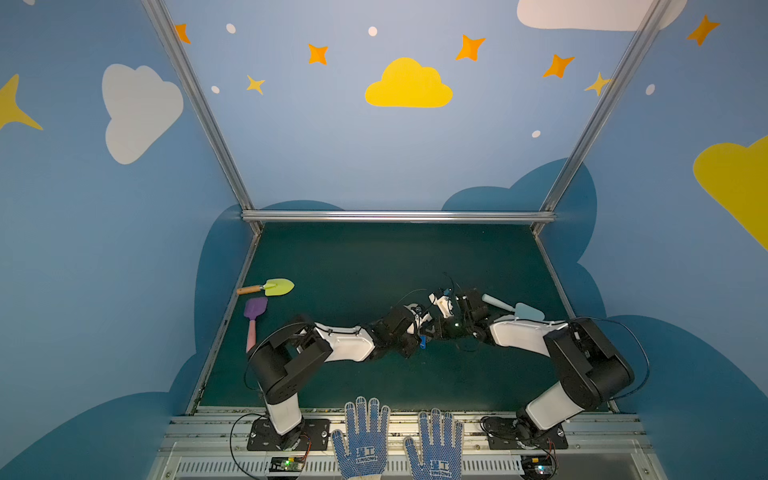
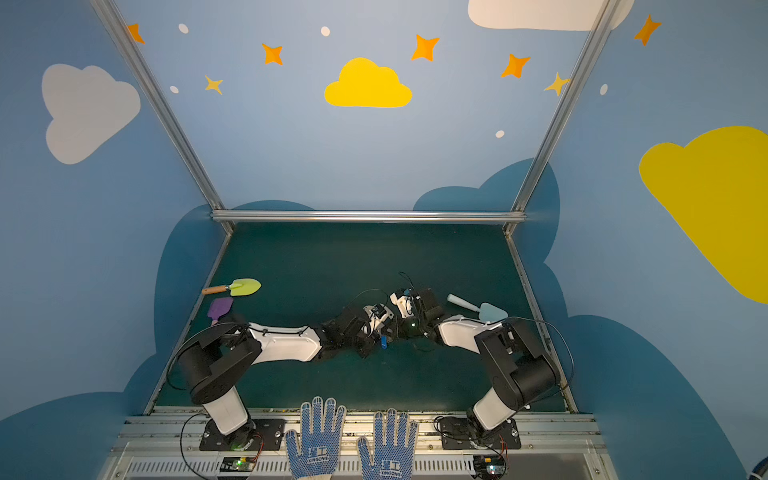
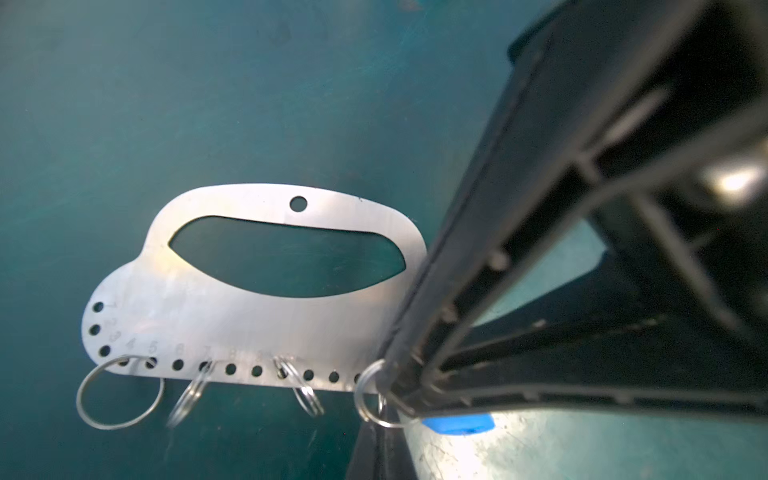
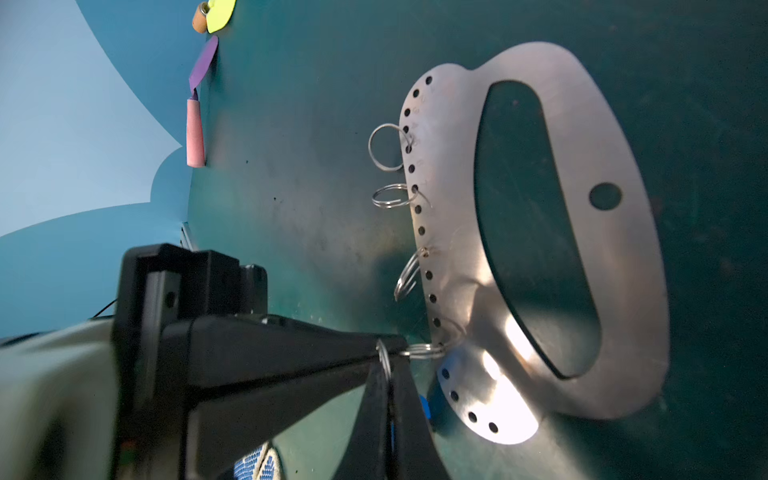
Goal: Put the keys on the keyring
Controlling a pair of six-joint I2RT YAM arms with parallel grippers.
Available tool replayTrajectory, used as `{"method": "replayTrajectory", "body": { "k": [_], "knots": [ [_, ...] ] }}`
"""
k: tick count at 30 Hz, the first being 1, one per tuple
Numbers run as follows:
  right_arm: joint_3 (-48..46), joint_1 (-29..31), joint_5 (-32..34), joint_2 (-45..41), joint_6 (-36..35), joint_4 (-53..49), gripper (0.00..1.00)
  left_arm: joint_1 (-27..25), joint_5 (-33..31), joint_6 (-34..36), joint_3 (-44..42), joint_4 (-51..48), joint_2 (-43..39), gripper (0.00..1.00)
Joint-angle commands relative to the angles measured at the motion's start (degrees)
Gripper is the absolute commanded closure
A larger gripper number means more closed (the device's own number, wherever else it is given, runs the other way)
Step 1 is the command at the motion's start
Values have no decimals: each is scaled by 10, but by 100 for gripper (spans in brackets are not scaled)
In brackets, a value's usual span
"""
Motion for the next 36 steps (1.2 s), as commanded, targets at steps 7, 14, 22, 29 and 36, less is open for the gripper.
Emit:
{"method": "replayTrajectory", "body": {
  "k": [7,14,22,29,36],
  "knots": [
    [24,4,33,23,-6,-55,100,-2,-4,13,-5,5,-16,97],
    [17,4,55,13,-12,-77,100,-3,-6,13,-7,7,-18,97],
    [24,7,66,7,-15,-105,100,-3,-12,14,-7,5,-19,97],
    [38,9,81,-4,-22,-145,100,-4,-16,13,-7,9,-20,97],
    [24,16,51,-9,-10,-106,100,-4,-17,14,-7,8,-21,97]
  ]
}}
